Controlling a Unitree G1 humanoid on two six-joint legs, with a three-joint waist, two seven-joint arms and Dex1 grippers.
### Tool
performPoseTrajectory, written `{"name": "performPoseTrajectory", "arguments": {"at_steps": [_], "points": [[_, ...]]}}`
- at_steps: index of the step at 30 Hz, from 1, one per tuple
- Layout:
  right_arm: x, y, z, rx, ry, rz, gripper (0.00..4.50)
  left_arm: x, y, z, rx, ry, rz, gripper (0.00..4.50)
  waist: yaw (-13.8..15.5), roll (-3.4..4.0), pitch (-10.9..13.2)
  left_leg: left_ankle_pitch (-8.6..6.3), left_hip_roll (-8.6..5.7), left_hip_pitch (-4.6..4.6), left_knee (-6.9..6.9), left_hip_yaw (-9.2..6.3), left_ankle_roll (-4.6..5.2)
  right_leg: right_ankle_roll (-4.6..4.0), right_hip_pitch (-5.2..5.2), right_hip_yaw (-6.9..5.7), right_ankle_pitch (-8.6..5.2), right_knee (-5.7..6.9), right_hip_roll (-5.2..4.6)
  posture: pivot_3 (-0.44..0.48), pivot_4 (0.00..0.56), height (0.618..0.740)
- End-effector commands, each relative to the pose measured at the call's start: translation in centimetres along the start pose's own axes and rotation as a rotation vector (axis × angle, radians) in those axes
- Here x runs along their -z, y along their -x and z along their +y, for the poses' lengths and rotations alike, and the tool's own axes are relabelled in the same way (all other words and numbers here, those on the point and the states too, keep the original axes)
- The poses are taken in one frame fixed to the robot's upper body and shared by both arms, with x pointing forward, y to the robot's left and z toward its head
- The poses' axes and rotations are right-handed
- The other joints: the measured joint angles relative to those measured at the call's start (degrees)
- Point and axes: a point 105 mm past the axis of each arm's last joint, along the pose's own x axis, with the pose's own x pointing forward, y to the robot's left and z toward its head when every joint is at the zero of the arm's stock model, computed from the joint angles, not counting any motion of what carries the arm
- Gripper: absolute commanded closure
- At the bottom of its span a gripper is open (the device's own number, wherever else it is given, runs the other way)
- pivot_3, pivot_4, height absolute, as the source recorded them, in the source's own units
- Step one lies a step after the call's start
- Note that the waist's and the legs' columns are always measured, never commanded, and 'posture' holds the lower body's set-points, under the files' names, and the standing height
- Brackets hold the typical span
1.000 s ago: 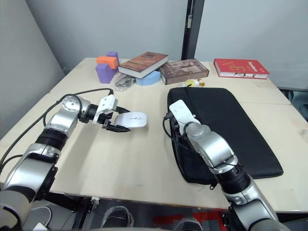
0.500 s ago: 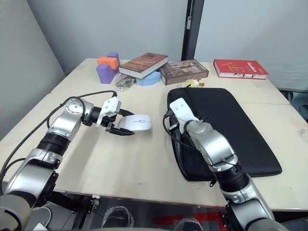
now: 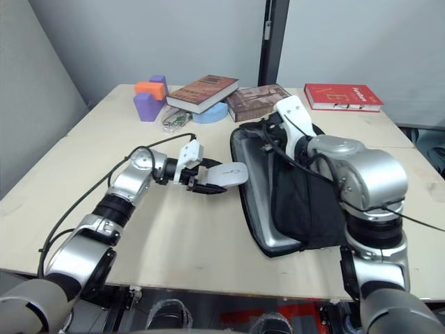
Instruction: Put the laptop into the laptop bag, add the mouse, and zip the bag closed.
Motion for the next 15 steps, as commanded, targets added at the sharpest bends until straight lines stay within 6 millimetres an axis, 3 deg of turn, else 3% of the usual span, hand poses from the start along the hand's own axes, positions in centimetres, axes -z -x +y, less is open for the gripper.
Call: {"name": "performPoseTrajectory", "arguments": {"at_steps": [1, 8, 15], "points": [[-2.8, 1.3, 1.2, -0.041, 0.057, -0.123, 4.49, -2.0, -1.5, 0.6, -0.019, -0.044, -0.041, 1.64, 0.0, 0.00, 0.0, 0.00, 0.00, -0.01, 0.01, 0.00, 0.00, -0.02, 0.00, 0.00, -0.01, 0.00, 0.00, 0.000, 0.150, 0.740], [-2.4, 0.9, 2.1, -0.065, 0.040, -0.119, 4.49, -2.0, -5.2, 0.9, -0.091, -0.058, -0.009, 1.64, 0.0, 0.00, 0.0, 0.09, -0.02, 0.00, 0.03, 0.02, 0.17, -0.25, 0.00, 0.03, -0.14, 0.01, -0.02, 0.000, 0.150, 0.740], [-2.1, 0.8, 2.0, -0.054, 0.036, -0.109, 4.49, -1.8, -7.0, 1.9, -0.213, 0.001, -0.038, 1.64, 0.1, 0.00, 0.0, 0.09, -0.02, -0.01, 0.04, 0.02, 0.17, -0.11, 0.00, 0.03, -0.06, 0.01, -0.02, 0.000, 0.150, 0.740]]}}
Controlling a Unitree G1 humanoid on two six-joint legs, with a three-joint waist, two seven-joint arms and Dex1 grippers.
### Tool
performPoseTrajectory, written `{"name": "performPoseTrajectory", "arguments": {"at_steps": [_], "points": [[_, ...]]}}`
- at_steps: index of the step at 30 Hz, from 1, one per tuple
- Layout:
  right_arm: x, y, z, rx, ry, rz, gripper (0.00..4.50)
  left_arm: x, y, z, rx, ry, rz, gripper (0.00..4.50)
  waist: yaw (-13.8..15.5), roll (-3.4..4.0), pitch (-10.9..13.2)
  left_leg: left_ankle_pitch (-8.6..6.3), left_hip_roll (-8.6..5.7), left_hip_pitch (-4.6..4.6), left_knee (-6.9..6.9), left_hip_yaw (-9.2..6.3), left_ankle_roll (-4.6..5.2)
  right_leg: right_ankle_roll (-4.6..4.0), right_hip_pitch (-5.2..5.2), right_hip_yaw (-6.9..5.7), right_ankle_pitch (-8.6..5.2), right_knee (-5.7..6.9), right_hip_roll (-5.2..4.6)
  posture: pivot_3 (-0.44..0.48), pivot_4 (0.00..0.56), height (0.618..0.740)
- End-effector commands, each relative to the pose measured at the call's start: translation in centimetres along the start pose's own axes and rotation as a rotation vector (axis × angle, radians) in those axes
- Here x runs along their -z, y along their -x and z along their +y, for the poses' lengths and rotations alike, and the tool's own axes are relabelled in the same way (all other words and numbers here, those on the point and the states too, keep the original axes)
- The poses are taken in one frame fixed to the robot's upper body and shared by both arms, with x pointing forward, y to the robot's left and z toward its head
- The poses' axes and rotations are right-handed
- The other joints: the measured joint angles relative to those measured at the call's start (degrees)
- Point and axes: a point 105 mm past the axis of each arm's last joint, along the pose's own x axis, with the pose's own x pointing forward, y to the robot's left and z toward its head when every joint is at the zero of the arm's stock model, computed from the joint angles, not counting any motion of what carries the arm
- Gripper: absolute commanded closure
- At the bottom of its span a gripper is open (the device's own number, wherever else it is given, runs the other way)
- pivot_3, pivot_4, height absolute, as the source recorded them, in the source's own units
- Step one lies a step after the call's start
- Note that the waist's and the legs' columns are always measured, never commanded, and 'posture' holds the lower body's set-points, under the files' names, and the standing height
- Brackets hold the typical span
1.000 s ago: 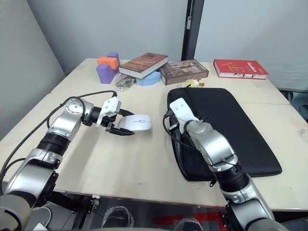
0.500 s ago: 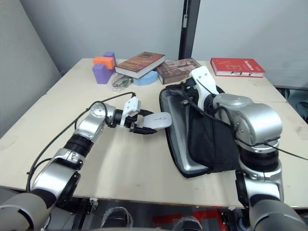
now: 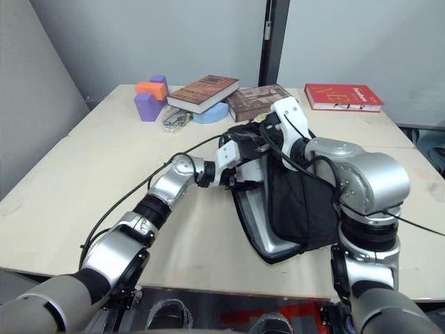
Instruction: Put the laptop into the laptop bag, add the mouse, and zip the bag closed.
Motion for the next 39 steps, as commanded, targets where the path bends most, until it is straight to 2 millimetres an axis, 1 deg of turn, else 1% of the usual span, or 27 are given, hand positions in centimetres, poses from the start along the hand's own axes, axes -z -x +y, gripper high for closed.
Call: {"name": "performPoseTrajectory", "arguments": {"at_steps": [1, 4, 8, 12, 22, 25, 28, 39], "points": [[-2.1, 1.0, 0.5, 0.004, 0.059, -0.092, 4.49, -1.9, -0.6, 0.7, -0.052, 0.007, -0.080, 1.64, 0.0, 0.00, 0.0, 0.00, 0.00, 0.00, 0.00, 0.00, 0.00, 0.16, 0.00, 0.00, 0.09, 0.00, 0.00, 0.000, 0.150, 0.740], [-2.0, 1.0, 0.4, 0.007, 0.057, -0.087, 4.49, -2.0, -1.0, 0.3, -0.049, 0.057, -0.117, 1.64, 0.2, 0.00, 0.0, 0.00, -0.01, 0.00, 0.01, 0.00, 0.00, 0.16, 0.00, 0.00, 0.09, -0.01, 0.00, 0.000, 0.150, 0.740], [-1.8, 1.0, 0.3, 0.013, 0.056, -0.080, 4.49, -1.6, -1.2, -0.6, -0.014, 0.058, -0.124, 1.64, 0.2, 0.00, 0.0, 0.00, -0.01, 0.00, 0.00, 0.00, 0.00, 0.14, 0.00, 0.01, 0.08, -0.01, 0.00, 0.000, 0.150, 0.740], [-1.8, 1.0, 0.2, 0.015, 0.057, -0.075, 4.49, -1.4, -1.3, -1.0, 0.000, 0.066, -0.133, 1.64, 0.2, 0.00, 0.0, 0.00, -0.01, 0.01, 0.01, 0.01, 0.00, 0.14, 0.00, 0.01, 0.08, 0.00, -0.01, 0.000, 0.150, 0.740], [-1.7, 1.0, 0.3, 0.012, 0.060, -0.070, 4.49, -1.4, -1.9, -1.1, -0.023, 0.100, -0.164, 1.64, 0.5, 0.00, 0.0, -0.01, -0.01, 0.01, 0.02, 0.01, -0.01, 0.14, 0.00, 0.02, 0.09, -0.01, -0.02, 0.000, 0.150, 0.740], [-1.7, 0.9, 0.4, 0.005, 0.056, -0.072, 4.49, -1.1, -2.5, -1.4, -0.018, 0.099, -0.147, 1.64, 0.5, 0.00, 0.0, -0.02, -0.02, 0.01, 0.02, 0.01, -0.01, 0.14, 0.00, 0.02, 0.08, 0.00, -0.02, 0.000, 0.150, 0.740], [-1.7, 0.8, 0.4, 0.003, 0.056, -0.070, 4.49, -1.0, -2.8, -1.2, -0.031, 0.107, -0.145, 1.64, 0.6, 0.00, 0.0, -0.01, -0.02, 0.01, 0.03, 0.01, -0.01, 0.17, 0.01, 0.03, 0.10, -0.01, -0.02, 0.000, 0.150, 0.740], [-1.6, 0.7, 0.5, 0.002, 0.053, -0.069, 4.49, -1.2, -3.6, -1.3, -0.039, 0.126, -0.154, 1.64, 0.6, 0.00, 0.0, -0.04, -0.02, 0.02, 0.02, 0.02, -0.05, 0.19, 0.01, 0.04, 0.11, -0.01, -0.02, 0.000, 0.150, 0.740]]}}
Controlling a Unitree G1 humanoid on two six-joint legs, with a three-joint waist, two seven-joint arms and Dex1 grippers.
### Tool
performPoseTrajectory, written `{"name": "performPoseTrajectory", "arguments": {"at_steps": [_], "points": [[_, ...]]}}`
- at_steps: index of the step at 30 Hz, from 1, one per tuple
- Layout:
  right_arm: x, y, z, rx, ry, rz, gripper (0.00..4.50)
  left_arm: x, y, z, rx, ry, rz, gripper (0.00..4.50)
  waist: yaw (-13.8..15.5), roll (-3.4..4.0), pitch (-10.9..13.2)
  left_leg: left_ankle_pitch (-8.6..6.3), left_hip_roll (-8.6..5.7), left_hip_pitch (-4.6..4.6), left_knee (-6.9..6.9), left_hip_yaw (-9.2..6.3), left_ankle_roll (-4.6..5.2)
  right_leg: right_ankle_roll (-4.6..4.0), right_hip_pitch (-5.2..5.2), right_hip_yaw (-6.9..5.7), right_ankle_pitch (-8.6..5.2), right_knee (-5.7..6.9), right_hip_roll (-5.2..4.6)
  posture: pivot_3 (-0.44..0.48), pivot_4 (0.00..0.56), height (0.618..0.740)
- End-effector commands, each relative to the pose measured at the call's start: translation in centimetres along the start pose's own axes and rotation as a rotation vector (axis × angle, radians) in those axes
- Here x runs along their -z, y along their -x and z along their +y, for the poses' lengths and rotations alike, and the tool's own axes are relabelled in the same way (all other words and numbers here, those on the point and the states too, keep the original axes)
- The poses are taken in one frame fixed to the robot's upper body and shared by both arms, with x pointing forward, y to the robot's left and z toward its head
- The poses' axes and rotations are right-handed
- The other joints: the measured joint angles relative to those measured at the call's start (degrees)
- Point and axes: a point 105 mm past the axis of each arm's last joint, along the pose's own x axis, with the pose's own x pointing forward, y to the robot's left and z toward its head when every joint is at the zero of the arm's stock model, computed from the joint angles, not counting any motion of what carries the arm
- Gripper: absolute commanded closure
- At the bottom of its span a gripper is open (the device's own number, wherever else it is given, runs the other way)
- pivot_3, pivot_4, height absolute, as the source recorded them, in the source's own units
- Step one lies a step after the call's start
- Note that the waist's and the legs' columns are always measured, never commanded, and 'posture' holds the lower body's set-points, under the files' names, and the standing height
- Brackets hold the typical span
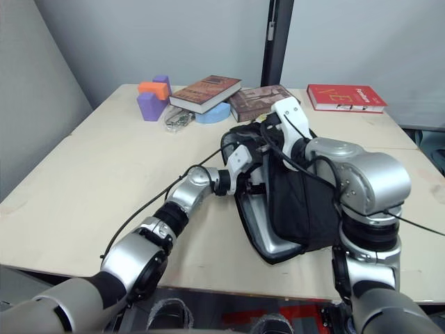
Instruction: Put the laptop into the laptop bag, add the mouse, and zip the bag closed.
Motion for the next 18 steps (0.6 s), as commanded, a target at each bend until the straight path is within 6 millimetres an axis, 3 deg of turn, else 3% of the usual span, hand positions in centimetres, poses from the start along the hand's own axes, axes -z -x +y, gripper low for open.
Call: {"name": "performPoseTrajectory", "arguments": {"at_steps": [1, 3, 5, 12, 18], "points": [[-1.6, 0.7, 0.7, -0.013, 0.047, -0.076, 4.49, -1.5, -0.4, 0.2, -0.002, -0.033, -0.039, 1.64, 0.0, 0.00, 0.0, 0.00, 0.00, 0.00, 0.00, 0.00, 0.00, 0.02, 0.00, 0.00, 0.01, 0.00, 0.00, 0.000, 0.150, 0.740], [-1.6, 0.7, 0.7, -0.012, 0.046, -0.076, 4.50, -1.4, -0.2, 0.5, -0.015, -0.022, -0.038, 0.60, 0.0, 0.00, 0.0, 0.00, 0.00, 0.00, 0.00, 0.00, 0.00, 0.03, 0.00, 0.00, 0.02, 0.00, 0.00, 0.000, 0.150, 0.740], [-1.6, 0.7, 0.6, -0.010, 0.045, -0.075, 4.50, -1.5, 0.1, 0.7, -0.019, -0.024, -0.046, 0.01, 0.0, 0.00, 0.0, 0.00, 0.00, 0.00, 0.00, 0.00, 0.00, 0.04, 0.00, 0.00, 0.02, 0.00, 0.00, 0.000, 0.150, 0.740], [-1.5, 0.8, 0.5, -0.009, 0.045, -0.076, 4.50, -2.9, 2.5, 1.7, -0.011, 0.039, -0.159, 0.01, 0.0, 0.00, 0.0, -0.01, 0.00, 0.00, 0.00, 0.00, -0.01, 0.03, 0.00, 0.00, 0.01, 0.00, 0.00, 0.000, 0.150, 0.740], [-1.5, 0.9, 0.2, -0.008, 0.046, -0.072, 4.50, -4.7, 6.8, 1.5, 0.078, -0.007, -0.231, 0.01, -0.1, 0.01, 0.0, -0.02, 0.00, 0.01, -0.05, 0.00, -0.03, -0.20, 0.00, -0.01, -0.12, -0.01, 0.00, 0.000, 0.150, 0.740]]}}
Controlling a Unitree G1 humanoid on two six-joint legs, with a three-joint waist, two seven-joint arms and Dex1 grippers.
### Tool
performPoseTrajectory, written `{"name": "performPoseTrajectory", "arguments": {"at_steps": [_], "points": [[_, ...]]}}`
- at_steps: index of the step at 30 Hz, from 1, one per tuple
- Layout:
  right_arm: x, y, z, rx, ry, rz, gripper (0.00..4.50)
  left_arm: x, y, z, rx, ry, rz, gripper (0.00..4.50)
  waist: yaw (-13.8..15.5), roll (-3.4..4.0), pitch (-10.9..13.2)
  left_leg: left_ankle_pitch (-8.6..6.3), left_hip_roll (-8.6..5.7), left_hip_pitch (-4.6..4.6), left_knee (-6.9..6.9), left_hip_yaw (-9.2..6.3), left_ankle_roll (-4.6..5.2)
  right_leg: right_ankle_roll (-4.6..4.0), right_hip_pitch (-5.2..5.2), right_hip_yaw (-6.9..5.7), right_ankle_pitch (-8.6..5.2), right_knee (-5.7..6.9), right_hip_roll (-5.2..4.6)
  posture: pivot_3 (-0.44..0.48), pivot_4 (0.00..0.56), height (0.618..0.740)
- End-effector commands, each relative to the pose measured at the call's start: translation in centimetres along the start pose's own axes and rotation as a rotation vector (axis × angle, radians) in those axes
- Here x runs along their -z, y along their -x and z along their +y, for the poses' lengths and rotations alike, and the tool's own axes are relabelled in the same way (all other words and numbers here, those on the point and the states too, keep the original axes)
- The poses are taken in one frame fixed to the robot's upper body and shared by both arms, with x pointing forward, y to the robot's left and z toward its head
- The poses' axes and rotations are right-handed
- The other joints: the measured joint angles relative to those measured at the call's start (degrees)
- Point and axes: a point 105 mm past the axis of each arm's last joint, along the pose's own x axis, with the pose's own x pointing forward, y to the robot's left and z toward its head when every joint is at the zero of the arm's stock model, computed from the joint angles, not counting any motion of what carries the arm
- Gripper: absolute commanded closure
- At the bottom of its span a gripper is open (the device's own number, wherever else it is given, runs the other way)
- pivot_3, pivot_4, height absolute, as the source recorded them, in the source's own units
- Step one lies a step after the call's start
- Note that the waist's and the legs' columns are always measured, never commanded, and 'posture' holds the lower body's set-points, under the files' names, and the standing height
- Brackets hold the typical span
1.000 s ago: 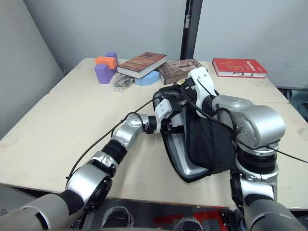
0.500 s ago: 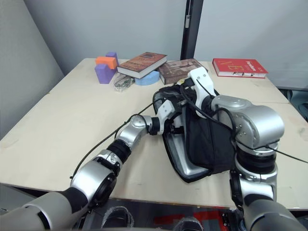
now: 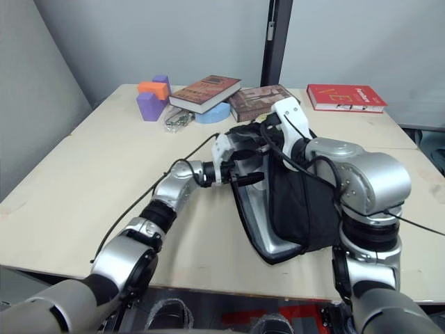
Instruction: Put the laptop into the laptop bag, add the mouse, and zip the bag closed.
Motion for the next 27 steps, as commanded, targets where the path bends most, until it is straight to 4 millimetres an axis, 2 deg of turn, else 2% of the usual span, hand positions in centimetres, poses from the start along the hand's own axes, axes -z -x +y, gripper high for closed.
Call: {"name": "performPoseTrajectory", "arguments": {"at_steps": [1, 4, 7, 10, 12, 17, 22, 26, 27], "points": [[-1.5, 0.8, 0.2, -0.003, 0.044, -0.075, 4.50, -2.2, 1.8, -0.4, 0.046, -0.049, -0.053, 0.01, 0.0, 0.00, 0.0, 0.00, 0.01, 0.00, 0.00, 0.00, 0.00, -0.03, 0.00, 0.00, -0.02, -0.01, 0.00, 0.000, 0.150, 0.740], [-1.3, 0.9, 0.1, -0.014, 0.046, -0.069, 4.50, -3.0, 4.8, -0.6, 0.078, -0.066, -0.041, 0.01, 0.0, 0.01, 0.0, 0.00, 0.00, 0.00, 0.00, 0.00, 0.00, -0.17, 0.00, 0.00, -0.10, 0.00, 0.00, 0.000, 0.150, 0.740], [-1.1, 1.0, 1.1, -0.119, 0.058, -0.074, 4.50, -4.1, 10.5, -0.8, 0.125, -0.012, 0.043, 0.01, -0.5, 0.04, 0.0, -0.02, 0.02, 0.01, -0.03, 0.00, -0.04, -0.17, -0.01, -0.02, -0.10, 0.00, 0.02, 0.000, 0.150, 0.740], [-0.5, 1.4, 2.3, -0.232, 0.097, -0.049, 4.50, -4.5, 13.9, -1.2, 0.132, 0.016, 0.152, 0.01, -0.6, 0.09, 0.0, -0.03, 0.09, 0.04, -0.13, -0.01, -0.10, -0.19, -0.06, -0.06, -0.12, 0.00, 0.09, 0.000, 0.150, 0.740], [-0.1, 1.9, 2.9, -0.307, 0.136, -0.040, 4.50, -5.7, 16.0, -1.3, 0.131, 0.027, 0.183, 0.01, -0.4, 0.11, 0.1, -0.04, 0.05, 0.01, -0.14, 0.00, -0.11, -0.35, -0.06, -0.07, -0.21, -0.04, 0.05, 0.000, 0.150, 0.740], [0.5, 2.6, 3.4, -0.410, 0.223, -0.020, 4.50, -7.4, 18.9, -1.0, 0.100, 0.038, 0.229, 0.01, -0.6, 0.12, 0.1, -0.04, 0.06, 0.04, -0.12, 0.00, -0.11, -0.49, -0.05, -0.07, -0.29, -0.01, 0.05, 0.000, 0.150, 0.740], [1.1, 4.3, 4.8, -0.565, 0.300, -0.021, 4.50, -8.8, 20.4, -0.6, 0.060, 0.037, 0.227, 0.01, -0.7, 0.11, 0.1, -0.04, 0.07, 0.04, -0.07, 0.01, -0.10, -0.49, -0.05, -0.05, -0.29, 0.03, 0.05, 0.000, 0.150, 0.740], [1.8, 4.4, 4.7, -0.587, 0.326, 0.004, 4.50, -9.0, 20.9, -0.4, 0.047, 0.037, 0.235, 0.01, -0.9, 0.11, 0.1, -0.04, 0.08, 0.02, -0.08, 0.01, -0.08, -0.53, -0.06, -0.06, -0.31, 0.02, 0.06, 0.000, 0.150, 0.740], [2.1, 4.3, 4.4, -0.580, 0.314, 0.016, 4.20, -8.9, 21.0, -0.4, 0.044, 0.041, 0.238, 0.00, -0.9, 0.10, 0.1, -0.04, 0.07, 0.02, -0.07, 0.01, -0.07, -0.53, -0.06, -0.06, -0.31, 0.03, 0.06, 0.000, 0.150, 0.740]]}}
